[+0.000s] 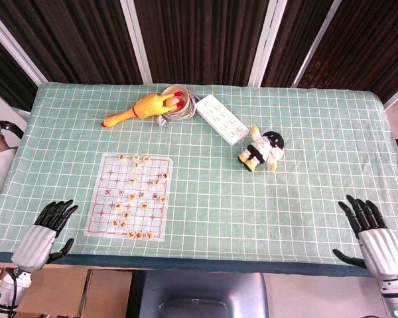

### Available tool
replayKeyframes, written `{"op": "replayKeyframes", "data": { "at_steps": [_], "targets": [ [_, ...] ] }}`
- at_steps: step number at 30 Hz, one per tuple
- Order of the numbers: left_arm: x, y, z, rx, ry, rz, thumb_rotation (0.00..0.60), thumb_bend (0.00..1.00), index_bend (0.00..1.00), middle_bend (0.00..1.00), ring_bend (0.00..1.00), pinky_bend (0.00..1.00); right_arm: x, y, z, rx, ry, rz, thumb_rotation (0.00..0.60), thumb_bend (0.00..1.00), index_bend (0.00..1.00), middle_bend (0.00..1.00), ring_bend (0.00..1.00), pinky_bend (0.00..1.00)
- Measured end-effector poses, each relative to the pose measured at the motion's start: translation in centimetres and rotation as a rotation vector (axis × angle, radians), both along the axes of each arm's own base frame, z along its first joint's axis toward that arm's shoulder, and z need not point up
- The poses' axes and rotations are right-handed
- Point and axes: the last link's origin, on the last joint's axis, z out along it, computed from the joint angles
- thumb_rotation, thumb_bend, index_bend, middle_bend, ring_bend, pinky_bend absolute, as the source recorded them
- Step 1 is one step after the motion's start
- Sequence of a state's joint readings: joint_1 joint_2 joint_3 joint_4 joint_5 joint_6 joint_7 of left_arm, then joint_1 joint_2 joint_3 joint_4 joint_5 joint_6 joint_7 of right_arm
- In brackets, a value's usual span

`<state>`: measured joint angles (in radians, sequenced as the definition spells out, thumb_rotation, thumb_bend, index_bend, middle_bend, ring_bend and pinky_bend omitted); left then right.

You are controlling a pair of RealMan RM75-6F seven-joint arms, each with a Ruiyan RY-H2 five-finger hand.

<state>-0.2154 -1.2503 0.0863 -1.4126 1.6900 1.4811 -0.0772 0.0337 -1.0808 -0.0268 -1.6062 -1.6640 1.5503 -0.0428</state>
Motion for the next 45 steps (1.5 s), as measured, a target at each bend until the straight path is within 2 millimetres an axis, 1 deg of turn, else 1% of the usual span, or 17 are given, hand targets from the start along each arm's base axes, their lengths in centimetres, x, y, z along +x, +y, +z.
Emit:
{"op": "replayKeyframes", "data": {
  "at_steps": [3, 5, 6, 7, 9, 10, 12, 13, 14, 16, 18, 24, 27, 30, 37, 42, 45],
  "targets": [
    [0.2, -0.2, -0.4, -0.019, 0.004, -0.001, 0.6, 0.4, 0.0, 0.0, 0.0, 0.08, 0.1, 0.0, -0.1, 0.006, -0.009, 0.002, 0.6, 0.13, 0.0, 0.0, 0.0, 0.01],
    [0.5, -0.5, -0.7, -0.039, -0.019, -0.006, 0.6, 0.4, 0.0, 0.04, 0.03, 0.14, 0.1, 0.0, -0.2, 0.012, -0.003, 0.003, 0.6, 0.13, 0.0, 0.0, 0.0, 0.01],
    [0.7, -0.6, -0.9, -0.053, -0.045, -0.007, 0.6, 0.4, 0.0, 0.11, 0.12, 0.23, 0.1, 0.0, -0.2, 0.014, -0.002, 0.002, 0.6, 0.13, 0.0, 0.0, 0.0, 0.01],
    [0.9, -0.8, -1.1, -0.062, -0.072, -0.005, 0.6, 0.4, 0.01, 0.22, 0.25, 0.37, 0.2, 0.0, -0.3, 0.015, -0.005, 0.003, 0.6, 0.13, 0.0, 0.0, 0.0, 0.01],
    [1.7, -1.1, -2.1, -0.08, -0.153, 0.009, 0.6, 0.41, 0.09, 0.48, 0.53, 0.64, 0.3, -0.2, -0.3, 0.016, -0.015, 0.009, 0.6, 0.13, 0.0, 0.0, 0.0, 0.0],
    [2.5, -1.2, -2.8, -0.085, -0.201, 0.017, 0.6, 0.41, 0.14, 0.64, 0.69, 0.78, 0.4, -0.3, -0.4, 0.017, -0.016, 0.012, 0.6, 0.13, 0.0, 0.0, 0.0, 0.0],
    [3.5, -1.1, -4.0, -0.09, -0.242, 0.017, 0.6, 0.41, 0.2, 0.85, 0.9, 0.94, 0.4, -0.4, -0.6, 0.024, -0.021, 0.013, 0.6, 0.13, 0.0, 0.0, 0.0, 0.0],
    [3.9, -1.0, -4.4, -0.091, -0.24, 0.014, 0.6, 0.41, 0.23, 0.94, 0.97, 0.99, 0.4, -0.5, -0.7, 0.029, -0.025, 0.012, 0.6, 0.13, 0.0, 0.0, 0.0, 0.0],
    [4.2, -0.9, -4.7, -0.091, -0.229, 0.011, 0.6, 0.41, 0.26, 0.98, 1.0, 1.0, 0.5, -0.6, -0.8, 0.036, -0.027, 0.013, 0.6, 0.13, 0.0, 0.0, 0.0, 0.0],
    [5.0, -0.5, -5.8, -0.096, -0.193, 0.007, 0.6, 0.43, 0.32, 1.0, 1.0, 1.0, 0.5, -0.7, -1.0, 0.045, -0.024, 0.013, 0.6, 0.13, 0.0, 0.0, 0.0, 0.0],
    [6.1, 0.0, -7.1, -0.099, -0.159, 0.008, 0.6, 0.44, 0.34, 1.0, 1.0, 1.0, 0.5, -0.8, -1.1, 0.053, -0.023, 0.016, 0.6, 0.13, 0.0, 0.0, 0.0, 0.0],
    [9.8, 0.8, -11.4, -0.145, -0.077, -0.001, 0.6, 0.42, 0.32, 1.0, 1.0, 1.0, 0.5, -1.0, -1.1, 0.059, -0.042, 0.019, 0.6, 0.13, 0.0, 0.0, 0.0, 0.0],
    [11.5, 0.9, -13.2, -0.167, -0.057, -0.027, 0.6, 0.4, 0.31, 1.0, 1.0, 1.0, 0.5, -1.0, -1.1, 0.06, -0.039, 0.018, 0.6, 0.13, 0.0, 0.0, 0.0, 0.0],
    [12.6, 0.8, -14.4, -0.183, -0.049, -0.05, 0.6, 0.4, 0.32, 1.0, 1.0, 1.0, 0.5, -1.0, -1.1, 0.055, -0.036, 0.02, 0.6, 0.13, 0.0, 0.0, 0.0, 0.0],
    [13.5, 0.8, -15.8, -0.185, 0.014, -0.088, 0.6, 0.38, 0.32, 1.0, 1.0, 1.0, 0.6, -0.9, -1.2, 0.058, -0.039, 0.023, 0.6, 0.13, 0.0, 0.0, 0.0, 0.0],
    [12.4, 1.2, -16.5, -0.167, 0.091, -0.054, 0.6, 0.38, 0.32, 1.0, 1.0, 1.0, 0.7, -0.7, -1.2, 0.071, -0.052, 0.035, 0.6, 0.13, 0.0, 0.0, 0.0, 0.0],
    [12.1, 1.7, -16.6, -0.159, 0.095, -0.033, 0.6, 0.38, 0.33, 1.0, 1.0, 1.0, 0.7, -0.8, -1.2, 0.073, -0.057, 0.034, 0.6, 0.13, 0.0, 0.0, 0.0, 0.0]
  ]
}}
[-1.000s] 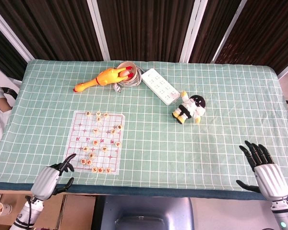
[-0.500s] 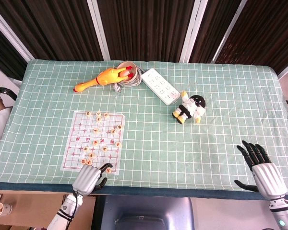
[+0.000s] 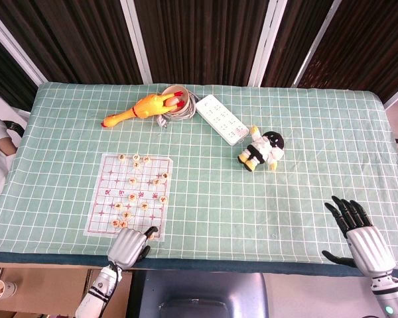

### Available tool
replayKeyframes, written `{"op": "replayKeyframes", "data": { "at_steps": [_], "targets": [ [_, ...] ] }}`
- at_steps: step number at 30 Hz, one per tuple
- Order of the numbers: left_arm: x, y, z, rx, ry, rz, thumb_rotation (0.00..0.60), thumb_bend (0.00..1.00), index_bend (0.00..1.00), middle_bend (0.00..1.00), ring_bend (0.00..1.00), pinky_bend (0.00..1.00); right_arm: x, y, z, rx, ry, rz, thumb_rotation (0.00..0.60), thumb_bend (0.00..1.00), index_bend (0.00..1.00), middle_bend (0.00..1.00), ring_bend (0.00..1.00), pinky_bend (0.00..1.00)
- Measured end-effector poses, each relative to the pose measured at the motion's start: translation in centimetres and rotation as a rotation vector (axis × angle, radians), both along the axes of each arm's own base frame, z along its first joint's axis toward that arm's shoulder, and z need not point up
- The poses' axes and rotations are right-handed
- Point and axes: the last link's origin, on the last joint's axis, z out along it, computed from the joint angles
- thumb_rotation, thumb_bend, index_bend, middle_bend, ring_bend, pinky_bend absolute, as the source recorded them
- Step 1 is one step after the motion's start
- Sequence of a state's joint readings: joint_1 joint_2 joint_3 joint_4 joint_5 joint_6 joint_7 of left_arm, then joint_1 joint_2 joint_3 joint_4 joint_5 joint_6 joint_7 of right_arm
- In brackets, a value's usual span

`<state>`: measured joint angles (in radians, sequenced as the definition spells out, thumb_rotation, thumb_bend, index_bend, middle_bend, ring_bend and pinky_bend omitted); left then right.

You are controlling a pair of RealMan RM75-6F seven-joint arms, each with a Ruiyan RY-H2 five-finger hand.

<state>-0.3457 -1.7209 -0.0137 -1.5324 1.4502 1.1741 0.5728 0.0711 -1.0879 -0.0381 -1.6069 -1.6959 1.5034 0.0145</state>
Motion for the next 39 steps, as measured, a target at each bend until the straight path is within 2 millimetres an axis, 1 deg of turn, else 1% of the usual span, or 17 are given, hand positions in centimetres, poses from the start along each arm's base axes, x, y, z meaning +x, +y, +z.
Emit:
{"op": "replayKeyframes", "data": {
  "at_steps": [6, 14, 21, 31, 35, 39],
  "targets": [
    [-0.2, 1.4, -0.4, -0.004, 0.011, 0.025, 0.6, 0.36, 0.35, 1.0, 1.0, 1.0, 0.0, 0.1, 0.0, -0.001, 0.0, 0.0, 0.6, 0.13, 0.0, 0.0, 0.0, 0.0],
    [-0.1, 2.1, -0.8, 0.004, 0.031, 0.025, 0.6, 0.36, 0.41, 1.0, 1.0, 1.0, 0.0, 0.1, 0.1, -0.003, 0.001, 0.001, 0.6, 0.13, 0.0, 0.0, 0.0, 0.0],
    [-0.1, 2.1, -0.8, 0.011, 0.033, 0.017, 0.6, 0.36, 0.42, 1.0, 1.0, 1.0, 0.0, 0.1, 0.1, 0.0, 0.003, -0.003, 0.6, 0.13, 0.0, 0.0, 0.0, 0.0],
    [-0.2, 2.2, -0.5, 0.024, 0.019, 0.015, 0.6, 0.35, 0.53, 1.0, 1.0, 1.0, 0.0, 0.2, 0.1, -0.004, 0.004, -0.003, 0.6, 0.13, 0.0, 0.0, 0.0, 0.0],
    [-0.2, 2.1, -0.4, 0.025, 0.018, 0.015, 0.6, 0.35, 0.53, 1.0, 1.0, 1.0, 0.0, 0.2, 0.2, -0.006, 0.003, -0.004, 0.6, 0.13, 0.0, 0.0, 0.0, 0.0],
    [0.2, 2.3, 0.0, 0.035, -0.013, 0.019, 0.6, 0.34, 0.54, 1.0, 1.0, 1.0, 0.0, 0.2, 0.2, -0.006, 0.003, -0.006, 0.6, 0.13, 0.0, 0.0, 0.0, 0.0]
  ]
}}
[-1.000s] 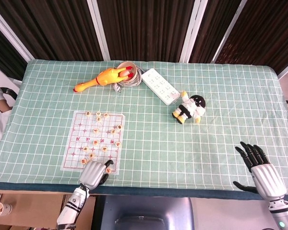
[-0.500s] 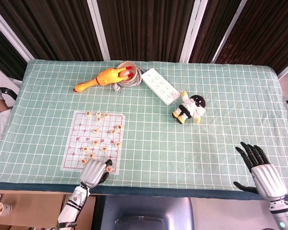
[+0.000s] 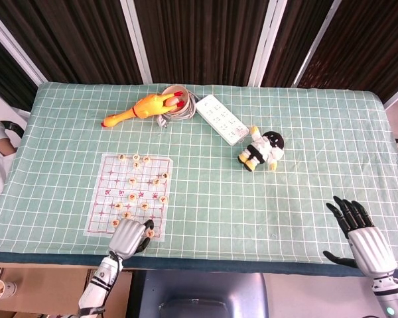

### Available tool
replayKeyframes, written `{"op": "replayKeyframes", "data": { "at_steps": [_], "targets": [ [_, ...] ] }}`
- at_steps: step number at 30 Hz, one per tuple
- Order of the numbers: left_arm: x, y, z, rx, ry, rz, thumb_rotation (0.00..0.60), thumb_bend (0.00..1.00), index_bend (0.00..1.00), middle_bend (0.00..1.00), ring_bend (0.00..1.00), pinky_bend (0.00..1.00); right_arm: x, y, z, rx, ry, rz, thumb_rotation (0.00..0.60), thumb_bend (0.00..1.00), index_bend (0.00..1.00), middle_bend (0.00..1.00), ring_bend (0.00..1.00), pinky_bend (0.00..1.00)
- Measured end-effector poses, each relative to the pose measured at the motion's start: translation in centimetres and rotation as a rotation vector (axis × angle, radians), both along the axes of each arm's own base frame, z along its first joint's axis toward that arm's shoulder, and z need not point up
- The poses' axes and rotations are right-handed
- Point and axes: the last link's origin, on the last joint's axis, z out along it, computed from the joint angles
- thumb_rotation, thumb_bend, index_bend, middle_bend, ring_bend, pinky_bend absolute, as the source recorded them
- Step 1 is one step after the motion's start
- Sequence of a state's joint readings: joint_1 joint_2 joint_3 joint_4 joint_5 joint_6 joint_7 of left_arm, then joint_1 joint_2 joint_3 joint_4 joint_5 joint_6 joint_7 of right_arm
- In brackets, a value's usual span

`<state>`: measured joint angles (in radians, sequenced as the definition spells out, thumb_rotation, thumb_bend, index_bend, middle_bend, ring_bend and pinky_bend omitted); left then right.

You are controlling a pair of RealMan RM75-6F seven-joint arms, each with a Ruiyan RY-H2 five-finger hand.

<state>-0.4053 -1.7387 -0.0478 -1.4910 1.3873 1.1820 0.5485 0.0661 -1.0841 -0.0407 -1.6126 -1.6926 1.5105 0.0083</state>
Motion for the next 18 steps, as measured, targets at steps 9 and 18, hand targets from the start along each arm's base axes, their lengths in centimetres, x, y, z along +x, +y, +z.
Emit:
{"op": "replayKeyframes", "data": {
  "at_steps": [9, 18],
  "targets": [
    [1.6, 1.6, 0.5, 0.026, -0.074, 0.025, 0.6, 0.34, 0.54, 1.0, 1.0, 1.0, 0.1, -0.1, -0.3, 0.009, 0.005, -0.003, 0.6, 0.13, 0.0, 0.0, 0.0, 0.0],
    [1.2, 4.6, 0.3, 0.051, -0.056, 0.108, 0.6, 0.34, 0.54, 1.0, 1.0, 1.0, 0.0, -0.1, -0.3, 0.008, 0.007, -0.006, 0.6, 0.13, 0.0, 0.0, 0.0, 0.0]
  ]
}}
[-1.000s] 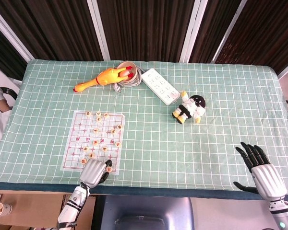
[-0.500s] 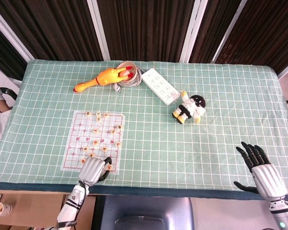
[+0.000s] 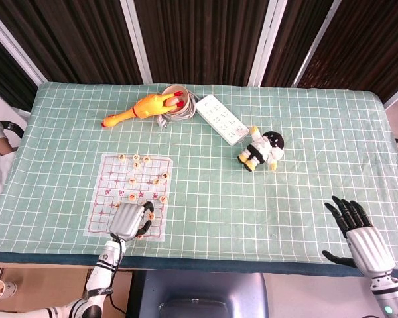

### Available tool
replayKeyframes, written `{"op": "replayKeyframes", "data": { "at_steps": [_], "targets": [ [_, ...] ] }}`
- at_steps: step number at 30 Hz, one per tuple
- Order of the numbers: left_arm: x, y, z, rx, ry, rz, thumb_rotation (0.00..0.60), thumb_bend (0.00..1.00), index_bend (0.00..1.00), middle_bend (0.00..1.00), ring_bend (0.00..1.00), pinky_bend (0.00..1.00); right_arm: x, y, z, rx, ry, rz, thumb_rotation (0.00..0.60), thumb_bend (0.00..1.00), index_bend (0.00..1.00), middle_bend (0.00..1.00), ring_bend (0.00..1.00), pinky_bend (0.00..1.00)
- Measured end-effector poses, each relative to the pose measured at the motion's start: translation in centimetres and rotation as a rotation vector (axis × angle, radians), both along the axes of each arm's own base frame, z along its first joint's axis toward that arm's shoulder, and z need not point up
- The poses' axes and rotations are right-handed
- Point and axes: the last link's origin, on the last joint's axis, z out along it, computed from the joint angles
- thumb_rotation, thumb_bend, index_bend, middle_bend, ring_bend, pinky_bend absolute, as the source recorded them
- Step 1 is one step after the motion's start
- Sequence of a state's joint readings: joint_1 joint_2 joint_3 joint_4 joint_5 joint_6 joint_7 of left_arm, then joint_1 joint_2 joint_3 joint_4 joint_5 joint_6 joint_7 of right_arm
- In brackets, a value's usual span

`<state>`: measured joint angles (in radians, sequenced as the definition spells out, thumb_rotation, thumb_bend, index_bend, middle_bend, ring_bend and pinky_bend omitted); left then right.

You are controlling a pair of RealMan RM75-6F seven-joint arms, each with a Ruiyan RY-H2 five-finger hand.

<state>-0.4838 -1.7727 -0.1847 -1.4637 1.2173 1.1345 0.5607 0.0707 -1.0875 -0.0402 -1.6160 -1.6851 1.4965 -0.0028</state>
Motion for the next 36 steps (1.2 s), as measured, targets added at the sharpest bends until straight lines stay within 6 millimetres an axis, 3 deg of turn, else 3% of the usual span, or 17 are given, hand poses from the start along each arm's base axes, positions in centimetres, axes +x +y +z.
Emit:
{"op": "replayKeyframes", "data": {
  "at_steps": [5, 25, 31, 36],
  "targets": [
    [-0.7, 0.7, -0.1, 0.007, 0.024, 0.028, 0.6, 0.34, 0.54, 1.0, 1.0, 1.0, 0.0, 0.0, 0.1, -0.006, -0.003, -0.001, 0.6, 0.13, 0.0, 0.0, 0.0, 0.0],
    [-1.5, 0.4, 0.0, -0.007, 0.061, 0.021, 0.6, 0.35, 0.51, 1.0, 1.0, 1.0, 0.2, 0.6, 0.2, 0.017, -0.009, 0.015, 0.6, 0.13, 0.0, 0.0, 0.0, 0.0],
    [-1.7, 0.1, 0.0, -0.006, 0.083, 0.009, 0.6, 0.36, 0.45, 1.0, 1.0, 1.0, 0.1, 1.0, 0.7, 0.001, -0.015, 0.018, 0.6, 0.13, 0.0, 0.0, 0.0, 0.0],
    [-1.3, -0.4, 0.4, 0.008, 0.082, -0.027, 0.6, 0.38, 0.33, 1.0, 1.0, 1.0, 0.1, 1.1, 0.6, 0.007, -0.01, 0.013, 0.6, 0.13, 0.0, 0.0, 0.0, 0.0]
  ]
}}
